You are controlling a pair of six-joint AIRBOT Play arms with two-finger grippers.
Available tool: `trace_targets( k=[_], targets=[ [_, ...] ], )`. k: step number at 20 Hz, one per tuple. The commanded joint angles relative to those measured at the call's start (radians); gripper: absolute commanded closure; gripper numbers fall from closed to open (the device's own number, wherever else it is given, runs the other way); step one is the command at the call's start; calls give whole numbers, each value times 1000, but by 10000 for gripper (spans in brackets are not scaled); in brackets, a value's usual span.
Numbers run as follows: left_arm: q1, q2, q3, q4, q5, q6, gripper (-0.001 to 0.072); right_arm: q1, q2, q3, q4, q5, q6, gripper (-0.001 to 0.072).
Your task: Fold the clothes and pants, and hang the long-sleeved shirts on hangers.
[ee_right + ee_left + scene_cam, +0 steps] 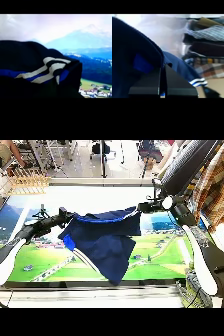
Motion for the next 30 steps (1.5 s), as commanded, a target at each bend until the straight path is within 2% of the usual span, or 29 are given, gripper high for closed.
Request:
trace_targets(
  k=[1, 4, 7, 12, 16, 20, 21, 22, 23, 24, 30],
  targets=[
    [83, -58, 81, 5, -258, -11, 697, 0, 55, 24, 5, 233, -16, 700],
    [189, -33, 80, 164, -483, -61, 697, 8, 156, 23, 127, 519, -43, 700],
    [267, -34, 80, 392, -609, -122, 697, 74, 215, -14, 202, 729, -54, 700],
    [288, -37, 80, 752, -710, -129, 696, 286, 298, -386, 293, 777, -47, 702],
    [269, -41, 80, 996, -806, -65, 696, 459, 305, -673, 371, 774, -80, 702],
    [235, -68, 80, 1063, -927, -66, 684, 533, 294, -852, 365, 698, -101, 701],
    [226, -71, 80, 1063, -938, -66, 507, 532, 293, -865, 365, 654, -103, 695],
    [222, -69, 80, 1062, -938, -68, 327, 524, 297, -863, 367, 622, -108, 571],
    [221, -69, 80, 1062, -938, -71, 260, 510, 310, -858, 367, 603, -109, 356],
    [224, -69, 80, 1062, -938, -88, 261, 480, 337, -856, 366, 591, -107, 163],
    [249, -23, 91, 1043, -932, -124, 262, 140, 570, -869, 302, 572, -28, 141]
  ],
)
